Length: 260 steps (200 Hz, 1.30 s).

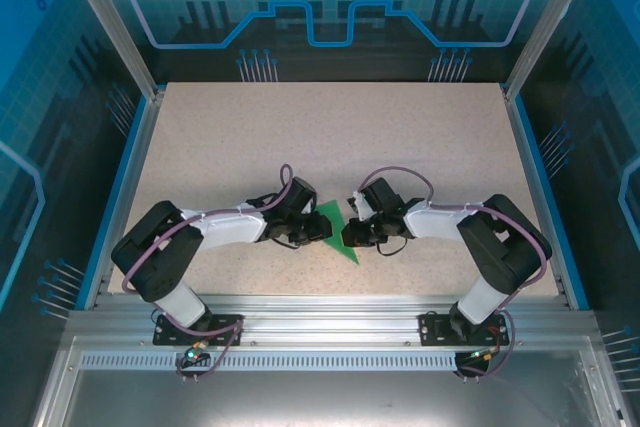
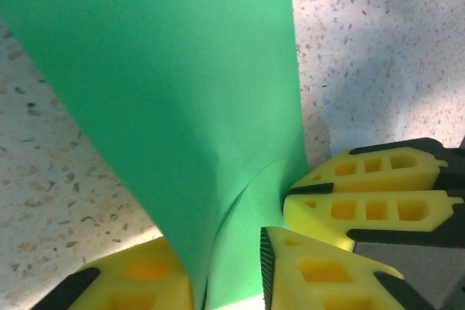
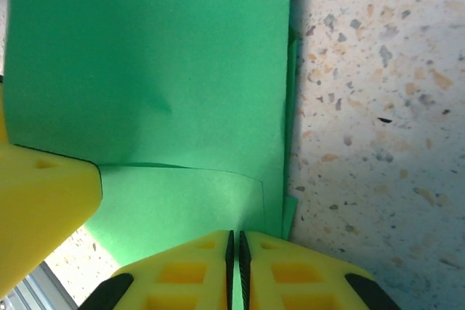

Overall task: Fold a paper plane with a square sheet of paper (pick it up from the middle)
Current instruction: Fold the wing for the fifth time at the center of the table.

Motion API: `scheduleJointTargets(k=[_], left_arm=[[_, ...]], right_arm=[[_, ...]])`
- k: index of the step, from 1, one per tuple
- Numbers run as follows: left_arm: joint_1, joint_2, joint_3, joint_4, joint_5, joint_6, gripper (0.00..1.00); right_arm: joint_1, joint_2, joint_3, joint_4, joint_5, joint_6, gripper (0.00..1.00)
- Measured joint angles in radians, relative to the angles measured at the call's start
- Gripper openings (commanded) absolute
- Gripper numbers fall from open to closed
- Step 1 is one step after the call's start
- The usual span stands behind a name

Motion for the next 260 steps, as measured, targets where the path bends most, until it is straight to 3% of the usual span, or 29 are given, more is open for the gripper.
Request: scheduleJointTargets(k=[75,120,148,219,260], left_arm=[[0.0,0.0,0.02,-0.013,0.008,-0.016,0.03],[0.011,0.013,0.074,-0.054,0.012,-0.015,0.01],[0.016,0.024,0.082,-0.079,0.018,-0.015,0.01],[0.019,0.038,0.092,-0.112,0.028,-0.015,0.01],[0.019,0.038,0.108,-0.113,0.042,-0.015,0.02]], right_arm=[[0.0,-0.023,-0.002,-0.003,0.006,-0.016,0.22],[-0.002,-0.125,-0.012,-0.034,0.039,-0.087,0.26],[0.006,-0.193,-0.031,-0.039,0.072,-0.127,0.35],[0.229,-0.233,-0.062,-0.046,0.323,-0.188,0.48],[0.284,-0.239,-0.092,-0.042,0.426,-0.23,0.56]])
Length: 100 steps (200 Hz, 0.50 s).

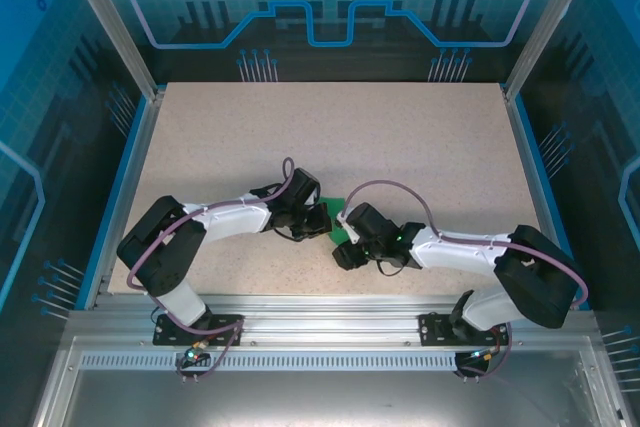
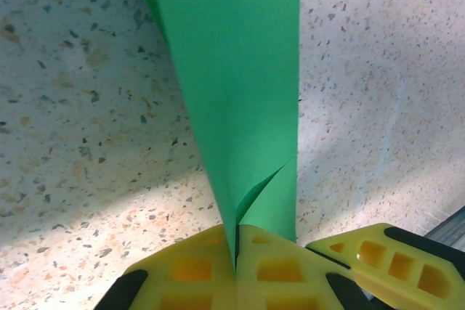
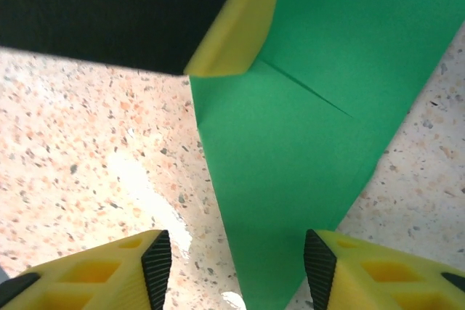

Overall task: Fold a paper plane with a square sheet of paper (pick it up from the middle)
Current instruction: Fold the wing for the fifth time at the center of the table.

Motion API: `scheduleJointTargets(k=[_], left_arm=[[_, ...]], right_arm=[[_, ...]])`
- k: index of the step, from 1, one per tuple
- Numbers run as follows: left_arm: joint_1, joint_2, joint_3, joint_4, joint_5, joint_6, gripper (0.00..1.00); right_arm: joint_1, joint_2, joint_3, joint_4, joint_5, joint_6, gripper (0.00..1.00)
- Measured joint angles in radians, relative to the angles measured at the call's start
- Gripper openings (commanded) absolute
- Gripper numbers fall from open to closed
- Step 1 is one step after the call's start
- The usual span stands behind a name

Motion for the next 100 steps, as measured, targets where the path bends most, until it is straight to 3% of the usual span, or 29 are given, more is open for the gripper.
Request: scheduleJointTargets(k=[70,100], left_arm=[[0.0,0.0,0.011,0.0,0.01,0.0,0.02],[0.001,0.0,0.012,-0.001,0.011,0.0,0.02]], right_arm=[[0.053,0.046,0.013,0.004,0.125,-0.064,0.45],[0.072,0.073,0.027,0.004,0.179,-0.082,0.33]])
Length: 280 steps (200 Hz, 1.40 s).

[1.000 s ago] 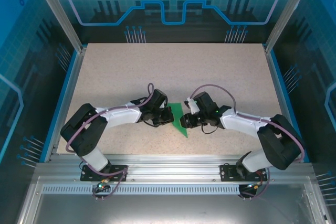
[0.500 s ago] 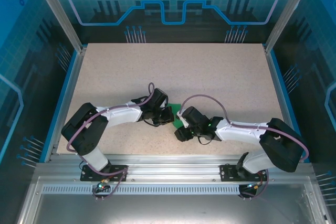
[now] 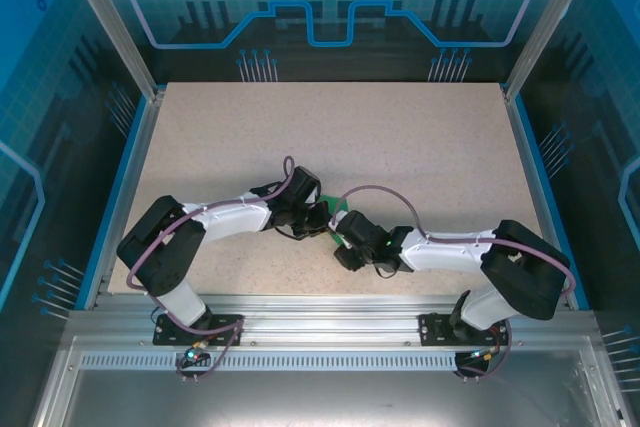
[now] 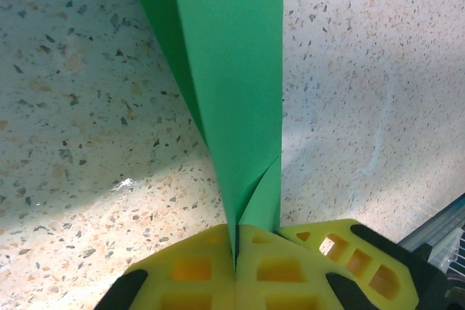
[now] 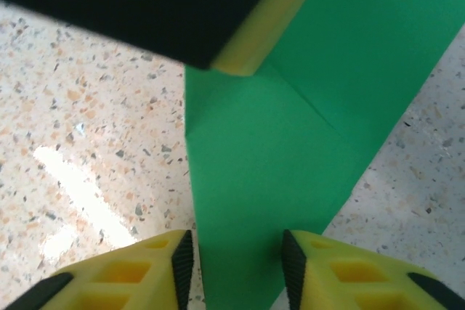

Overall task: Fold a paper plane with a square sheet of paper (pick it up from the middle)
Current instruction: Fold the wing for the fifth time at the center of the table.

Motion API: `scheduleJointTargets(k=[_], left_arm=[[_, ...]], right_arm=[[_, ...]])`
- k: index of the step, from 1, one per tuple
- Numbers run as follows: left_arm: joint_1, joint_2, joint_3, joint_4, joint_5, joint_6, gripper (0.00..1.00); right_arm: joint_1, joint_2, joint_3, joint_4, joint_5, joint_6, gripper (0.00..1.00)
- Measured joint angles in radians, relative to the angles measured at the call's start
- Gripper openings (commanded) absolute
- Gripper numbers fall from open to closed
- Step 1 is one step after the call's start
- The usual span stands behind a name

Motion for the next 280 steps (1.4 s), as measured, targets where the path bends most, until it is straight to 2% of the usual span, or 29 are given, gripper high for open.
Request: scheduleJointTargets(k=[49,80,102,112,125,134,161,221,280], left_arm=[[0.0,0.0,0.001,0.0,0.0,0.0,0.02],[0.0,0.0,0.005,-0.011,-0.001,0.001,0.06],[0.0,0.001,0.013,-0.019,-0.001,0.0,0.16],[0.0,0.001,0.016,-0.021,-0.001,0.006,0.26],[0.002,0.001,0.018,-0.025,-0.002,0.005,0.33],[0.003,-0.002,0.018,-0.027,-0.002,0.003,0.42],[0.011,-0.034,0.016,-0.038,-0.014,0.001,0.52],[0.012,-0.188,-0.033,-0.035,-0.064,0.0,0.54],[0.012,-0.201,-0.089,0.037,-0.04,0.003,0.41]], right_arm=[[0.011,0.001,0.001,0.004,0.039,-0.006,0.2],[0.012,0.0,0.001,0.007,0.041,-0.001,0.13],[0.01,0.0,0.001,0.015,0.027,0.015,0.08],[0.003,0.0,0.0,0.023,0.011,0.022,0.07],[-0.014,0.0,-0.01,0.042,-0.019,0.034,0.06],[-0.034,-0.002,-0.023,0.059,-0.053,0.043,0.06],[-0.122,-0.01,-0.075,0.122,-0.192,0.074,0.06],[-0.251,-0.009,-0.159,0.29,-0.436,0.175,0.06],[-0.342,0.009,-0.193,0.412,-0.628,0.264,0.07]])
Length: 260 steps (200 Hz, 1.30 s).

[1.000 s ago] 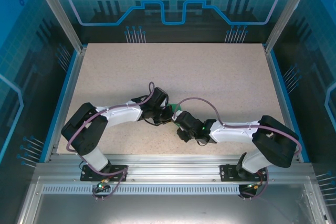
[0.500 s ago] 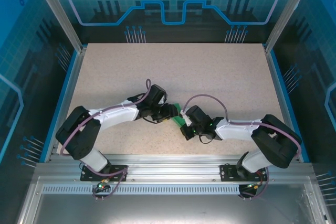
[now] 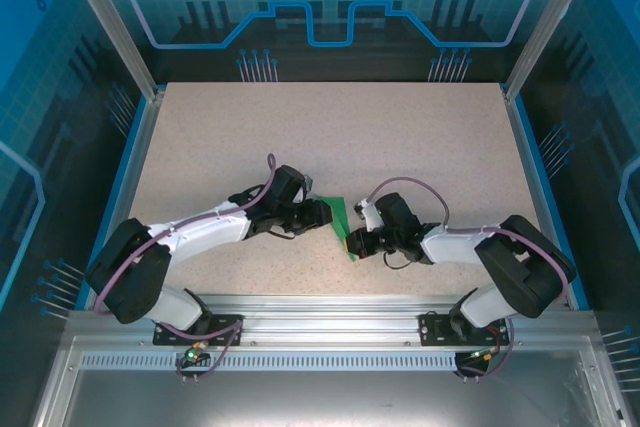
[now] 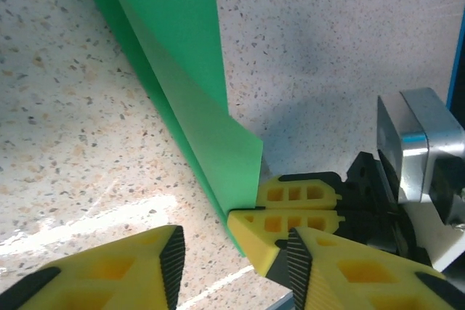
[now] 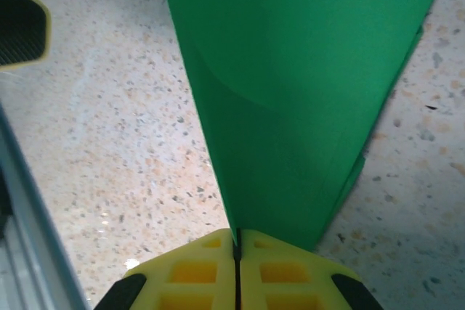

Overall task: Fold a paper plane with a square sheet of paper (pick it up from the middle)
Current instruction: Fold the wing for the fifth time at the center of the table.

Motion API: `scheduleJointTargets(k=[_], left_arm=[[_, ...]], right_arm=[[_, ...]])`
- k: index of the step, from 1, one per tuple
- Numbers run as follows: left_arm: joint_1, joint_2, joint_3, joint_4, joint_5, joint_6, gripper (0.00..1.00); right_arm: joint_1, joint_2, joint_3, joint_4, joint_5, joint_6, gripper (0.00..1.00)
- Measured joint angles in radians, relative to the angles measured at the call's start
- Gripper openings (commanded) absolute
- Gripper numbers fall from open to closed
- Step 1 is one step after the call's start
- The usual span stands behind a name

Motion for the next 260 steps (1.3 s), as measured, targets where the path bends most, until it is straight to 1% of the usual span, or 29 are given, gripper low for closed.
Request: scheduleJointTargets(k=[39,92,147,191,207,219,238,250,260], left_arm=[[-0.003,0.049,0.0,0.086,0.05,0.001,0.41],[-0.007,0.142,0.004,0.13,0.088,0.001,0.4],[-0.007,0.137,0.004,0.138,0.089,0.005,0.4],[-0.007,0.06,-0.035,0.16,0.032,0.006,0.39],[-0.007,0.009,-0.069,0.171,-0.003,0.006,0.41],[-0.007,-0.035,-0.097,0.175,-0.037,0.005,0.45],[-0.007,-0.107,-0.136,0.183,-0.093,0.014,0.57],[-0.007,-0.155,-0.166,0.196,-0.129,0.027,0.68],[-0.007,-0.189,-0.191,0.214,-0.154,0.023,0.7]], right_arm=[[-0.034,0.046,0.0,0.04,-0.087,0.04,0.07],[-0.053,0.055,0.0,0.058,-0.122,0.067,0.08],[-0.053,0.055,0.0,0.055,-0.119,0.067,0.09],[-0.053,0.057,0.0,0.051,-0.116,0.067,0.09],[-0.053,0.057,0.0,0.05,-0.112,0.067,0.09],[-0.053,0.057,0.0,0.05,-0.109,0.067,0.09],[-0.053,0.057,0.0,0.05,-0.109,0.068,0.09],[-0.053,0.057,0.0,0.051,-0.109,0.071,0.09],[-0.053,0.058,0.0,0.051,-0.109,0.076,0.09]])
